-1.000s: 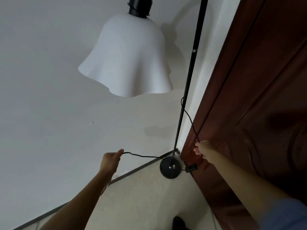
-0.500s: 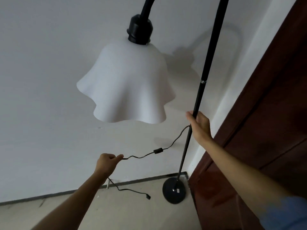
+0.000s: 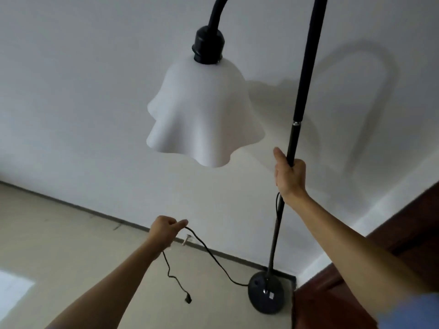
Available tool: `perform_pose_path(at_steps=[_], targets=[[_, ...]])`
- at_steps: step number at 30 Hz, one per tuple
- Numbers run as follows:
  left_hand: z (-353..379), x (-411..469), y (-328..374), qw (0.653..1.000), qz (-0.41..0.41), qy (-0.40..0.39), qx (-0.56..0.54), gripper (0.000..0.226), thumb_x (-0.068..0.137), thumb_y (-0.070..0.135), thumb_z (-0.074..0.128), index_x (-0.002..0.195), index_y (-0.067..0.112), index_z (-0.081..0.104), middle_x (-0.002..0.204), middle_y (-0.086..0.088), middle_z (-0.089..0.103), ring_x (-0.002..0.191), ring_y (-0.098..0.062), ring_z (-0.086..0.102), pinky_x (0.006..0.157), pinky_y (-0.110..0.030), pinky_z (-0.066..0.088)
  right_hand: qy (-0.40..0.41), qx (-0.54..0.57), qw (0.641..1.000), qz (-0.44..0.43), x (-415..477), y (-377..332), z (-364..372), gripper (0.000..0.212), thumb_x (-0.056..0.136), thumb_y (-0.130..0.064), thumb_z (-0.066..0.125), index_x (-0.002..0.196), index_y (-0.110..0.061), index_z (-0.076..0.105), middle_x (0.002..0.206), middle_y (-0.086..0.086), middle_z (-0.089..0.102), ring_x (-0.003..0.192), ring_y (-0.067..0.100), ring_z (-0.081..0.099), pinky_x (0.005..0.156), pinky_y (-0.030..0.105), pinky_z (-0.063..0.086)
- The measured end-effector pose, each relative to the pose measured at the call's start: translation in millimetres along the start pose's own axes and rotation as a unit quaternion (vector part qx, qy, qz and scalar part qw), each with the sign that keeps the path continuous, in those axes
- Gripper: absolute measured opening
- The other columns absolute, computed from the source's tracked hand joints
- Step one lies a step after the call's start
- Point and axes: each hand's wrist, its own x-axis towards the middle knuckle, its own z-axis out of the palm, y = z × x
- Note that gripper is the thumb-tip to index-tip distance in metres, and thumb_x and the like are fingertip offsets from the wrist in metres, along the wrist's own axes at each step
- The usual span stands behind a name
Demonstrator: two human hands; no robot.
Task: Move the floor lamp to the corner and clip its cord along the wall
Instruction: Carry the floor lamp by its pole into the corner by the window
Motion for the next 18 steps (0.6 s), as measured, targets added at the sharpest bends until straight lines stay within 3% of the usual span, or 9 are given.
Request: perform_pose_path(at_steps=[5, 12, 18], targets=[[-59.0, -22.5, -40.3, 0.998, -0.022, 0.054, 0.005, 0.041, 0.082, 0.035, 0.068, 0.056, 0.014, 0.044, 0.058, -0.009, 0.033, 0.053, -0.018, 0.032, 0.056, -0.031, 0.029, -0.082, -0.014, 0.995, -0.048, -14.3, -32.7, 85.7, 0.056, 0.081, -0.053, 0.061, 0.051, -0.02, 0.026, 0.046, -0.001, 0.024, 0.042, 0.015, 0.022, 0.045, 0.027, 0.017], [-170.5, -43.1, -124.7, 0.987, -0.07, 0.141, -0.028, 0.045, 0.083, 0.035, 0.067, 0.054, 0.013, 0.041, 0.057, -0.01, 0.034, 0.053, -0.018, 0.032, 0.057, -0.033, 0.03, -0.2, -0.013, 0.977, -0.07, -63.6, -62.4, 246.8, 0.062, 0.082, -0.055, 0.06, 0.041, -0.026, 0.022, 0.038, -0.011, 0.025, 0.035, 0.009, 0.022, 0.039, 0.02, 0.018], [-298.4, -43.3, -202.1, 0.976, -0.089, 0.194, -0.037, 0.045, 0.084, 0.036, 0.067, 0.056, 0.009, 0.043, 0.056, -0.011, 0.033, 0.053, -0.019, 0.032, 0.057, -0.033, 0.031, -0.26, -0.001, 0.963, -0.069, -108.1, -76.2, 397.2, 0.059, 0.077, -0.06, 0.058, 0.043, -0.027, 0.022, 0.039, -0.008, 0.024, 0.035, 0.013, 0.02, 0.041, 0.025, 0.019]])
